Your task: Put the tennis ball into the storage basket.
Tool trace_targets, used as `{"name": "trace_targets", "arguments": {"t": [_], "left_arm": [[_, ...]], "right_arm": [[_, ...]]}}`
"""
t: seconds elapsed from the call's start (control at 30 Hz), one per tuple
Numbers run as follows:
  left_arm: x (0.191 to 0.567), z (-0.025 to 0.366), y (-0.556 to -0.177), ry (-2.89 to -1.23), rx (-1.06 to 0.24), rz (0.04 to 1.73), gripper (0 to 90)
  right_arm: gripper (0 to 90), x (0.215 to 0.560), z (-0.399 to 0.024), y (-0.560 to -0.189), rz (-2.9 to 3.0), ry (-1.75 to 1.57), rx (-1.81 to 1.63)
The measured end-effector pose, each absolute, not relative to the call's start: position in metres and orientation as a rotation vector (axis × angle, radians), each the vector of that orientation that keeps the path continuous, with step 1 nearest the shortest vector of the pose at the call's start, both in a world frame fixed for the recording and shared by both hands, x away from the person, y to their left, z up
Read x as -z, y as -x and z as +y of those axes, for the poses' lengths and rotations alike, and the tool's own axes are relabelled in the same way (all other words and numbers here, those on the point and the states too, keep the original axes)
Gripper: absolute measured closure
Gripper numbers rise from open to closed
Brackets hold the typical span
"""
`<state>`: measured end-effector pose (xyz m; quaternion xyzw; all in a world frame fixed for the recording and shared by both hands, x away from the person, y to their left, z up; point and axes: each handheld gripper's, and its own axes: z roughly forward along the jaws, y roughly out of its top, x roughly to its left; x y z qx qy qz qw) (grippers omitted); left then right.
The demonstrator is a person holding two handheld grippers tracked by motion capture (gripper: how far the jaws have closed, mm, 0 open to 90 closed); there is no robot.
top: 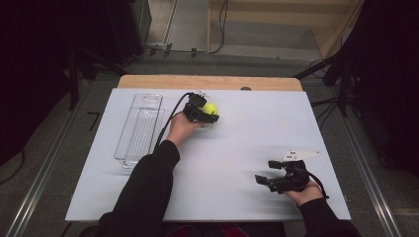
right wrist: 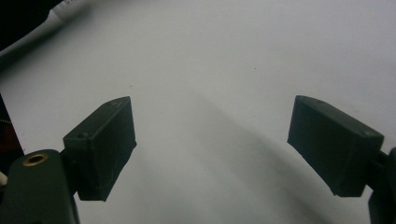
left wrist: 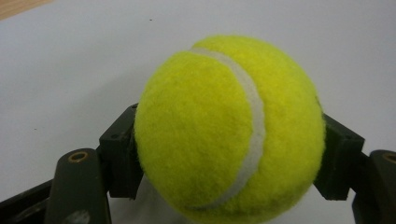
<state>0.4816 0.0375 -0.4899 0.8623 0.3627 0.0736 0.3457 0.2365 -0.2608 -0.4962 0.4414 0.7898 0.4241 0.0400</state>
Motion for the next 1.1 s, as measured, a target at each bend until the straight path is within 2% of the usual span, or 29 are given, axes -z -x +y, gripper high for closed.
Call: {"name": "trace_targets", "arguments": {"t": [0.7, 1.1], "left_arm": [[0.464, 0.051, -0.442, -2.206, -0.074, 0.901, 26.6], [0.448, 0.055, -0.417, -2.25, -0.087, 0.838, 26.5]], "right_arm": [[13.3, 0.497, -0.261, -0.237, 2.417, -1.36, -1.294], [13.3, 0.496, -0.26, -0.237, 2.414, -1.362, -1.299]]}}
